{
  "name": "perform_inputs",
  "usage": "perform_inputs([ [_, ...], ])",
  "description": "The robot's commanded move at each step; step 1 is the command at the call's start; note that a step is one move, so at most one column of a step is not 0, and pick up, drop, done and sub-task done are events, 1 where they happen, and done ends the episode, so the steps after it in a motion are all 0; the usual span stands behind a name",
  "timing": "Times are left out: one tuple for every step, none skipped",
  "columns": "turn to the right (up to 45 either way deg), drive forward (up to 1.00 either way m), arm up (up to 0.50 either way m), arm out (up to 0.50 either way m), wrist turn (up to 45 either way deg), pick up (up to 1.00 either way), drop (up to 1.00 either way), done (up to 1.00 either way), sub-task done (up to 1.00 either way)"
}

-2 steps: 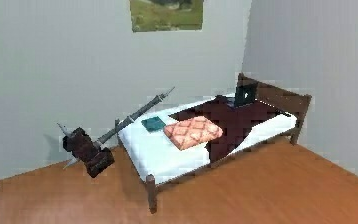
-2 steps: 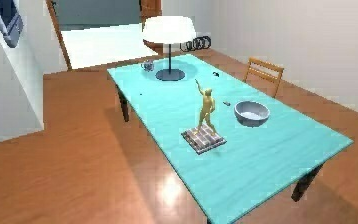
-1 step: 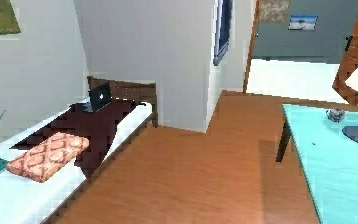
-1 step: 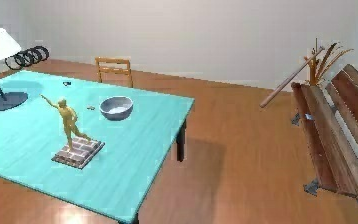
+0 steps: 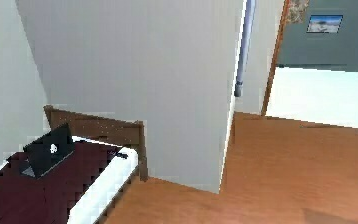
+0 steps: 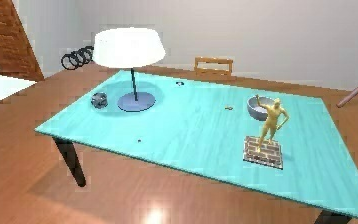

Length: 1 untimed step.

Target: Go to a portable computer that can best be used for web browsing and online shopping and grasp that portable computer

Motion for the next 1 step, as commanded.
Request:
perform_inputs([
  [0.0, 0.85, 0.00, 0.00, 0.0, 0.00, 0.00, 0.00, 0.00],
])
